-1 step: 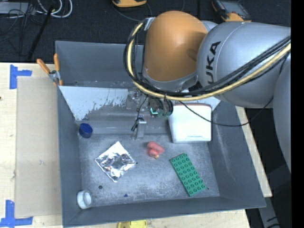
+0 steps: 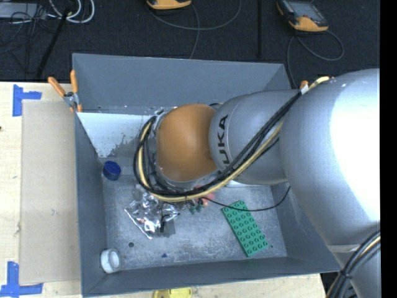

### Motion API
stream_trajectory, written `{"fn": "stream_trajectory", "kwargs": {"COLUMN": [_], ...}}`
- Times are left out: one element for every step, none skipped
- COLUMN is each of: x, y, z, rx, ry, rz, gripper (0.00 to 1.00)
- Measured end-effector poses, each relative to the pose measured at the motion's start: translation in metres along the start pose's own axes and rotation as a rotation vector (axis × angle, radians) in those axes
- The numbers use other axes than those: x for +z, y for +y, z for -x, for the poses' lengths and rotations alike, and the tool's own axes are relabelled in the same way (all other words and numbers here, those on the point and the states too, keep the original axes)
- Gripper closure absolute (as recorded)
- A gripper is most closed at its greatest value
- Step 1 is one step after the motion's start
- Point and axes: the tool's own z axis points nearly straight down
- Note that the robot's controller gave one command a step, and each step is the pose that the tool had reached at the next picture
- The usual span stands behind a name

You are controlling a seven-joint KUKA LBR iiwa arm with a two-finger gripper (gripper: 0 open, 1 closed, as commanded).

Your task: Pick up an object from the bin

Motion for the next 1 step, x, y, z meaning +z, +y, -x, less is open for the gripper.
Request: {"fn": "stream_trajectory", "kwargs": {"x": [-0.0348], "y": [-0.0074], "z": [-0.0032], "rx": [-0.012], "ry": [-0.009], "rz": [-0.002], "gripper": [0.0]}}
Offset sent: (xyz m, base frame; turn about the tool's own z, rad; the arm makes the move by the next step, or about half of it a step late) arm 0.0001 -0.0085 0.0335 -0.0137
